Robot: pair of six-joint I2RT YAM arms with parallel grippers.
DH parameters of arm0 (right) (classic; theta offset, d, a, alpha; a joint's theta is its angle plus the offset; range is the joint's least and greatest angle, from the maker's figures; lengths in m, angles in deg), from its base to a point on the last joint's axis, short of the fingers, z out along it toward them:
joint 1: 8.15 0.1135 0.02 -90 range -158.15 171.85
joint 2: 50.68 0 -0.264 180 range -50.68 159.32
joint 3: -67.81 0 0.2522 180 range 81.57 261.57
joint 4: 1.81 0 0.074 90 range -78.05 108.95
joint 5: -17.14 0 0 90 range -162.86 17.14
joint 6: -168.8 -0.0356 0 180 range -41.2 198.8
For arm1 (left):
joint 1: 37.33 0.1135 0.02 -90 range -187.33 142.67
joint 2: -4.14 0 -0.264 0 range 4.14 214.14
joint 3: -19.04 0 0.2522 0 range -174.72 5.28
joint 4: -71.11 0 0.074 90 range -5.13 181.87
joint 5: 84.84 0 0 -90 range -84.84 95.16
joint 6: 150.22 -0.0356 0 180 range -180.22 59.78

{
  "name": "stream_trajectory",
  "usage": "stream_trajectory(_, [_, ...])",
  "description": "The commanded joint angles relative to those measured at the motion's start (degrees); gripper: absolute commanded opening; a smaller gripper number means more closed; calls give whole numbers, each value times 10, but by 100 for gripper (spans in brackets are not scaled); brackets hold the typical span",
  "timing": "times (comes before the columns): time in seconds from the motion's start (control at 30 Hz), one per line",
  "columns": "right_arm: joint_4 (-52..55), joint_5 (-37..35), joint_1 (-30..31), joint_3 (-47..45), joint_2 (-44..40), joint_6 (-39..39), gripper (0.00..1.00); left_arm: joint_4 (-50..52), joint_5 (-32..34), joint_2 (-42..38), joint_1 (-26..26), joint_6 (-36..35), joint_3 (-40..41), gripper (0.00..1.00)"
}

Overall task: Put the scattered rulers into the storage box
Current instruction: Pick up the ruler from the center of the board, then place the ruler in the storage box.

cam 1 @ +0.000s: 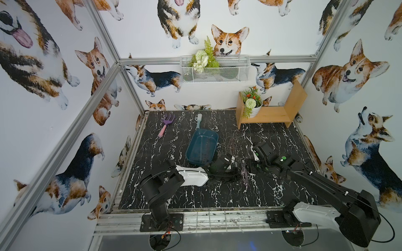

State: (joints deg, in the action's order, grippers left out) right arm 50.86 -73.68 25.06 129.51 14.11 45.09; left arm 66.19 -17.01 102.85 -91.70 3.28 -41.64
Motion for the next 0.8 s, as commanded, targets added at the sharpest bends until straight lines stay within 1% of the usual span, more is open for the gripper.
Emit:
stream_trajectory(0.0, [15, -13, -7, 13, -15, 14, 50, 93, 22, -21, 5, -60, -28, 0])
stream_trajectory(0.1, [-6, 12, -12, 18, -23, 27, 48, 156, 41, -34, 11, -98, -51, 0])
stream_trajectory(0.17, [-18, 31, -15, 23, -19, 34, 48, 185, 49, -58, 19, -115, -58, 0])
stream_trajectory(0.3, [-32, 49, -17, 35, -11, 37, 48, 241, 63, -90, 46, -151, -69, 0])
stream_trajectory(0.37, [-42, 63, -17, 41, 8, 39, 48, 263, 64, -108, 64, -167, -70, 0])
stream_trajectory(0.53, [-61, 87, -17, 56, 19, 42, 49, 318, 63, -158, 122, -207, -72, 0])
stream_trajectory(0.77, [-87, 119, -17, 65, 41, 40, 50, 393, 48, -197, 210, -269, -92, 0])
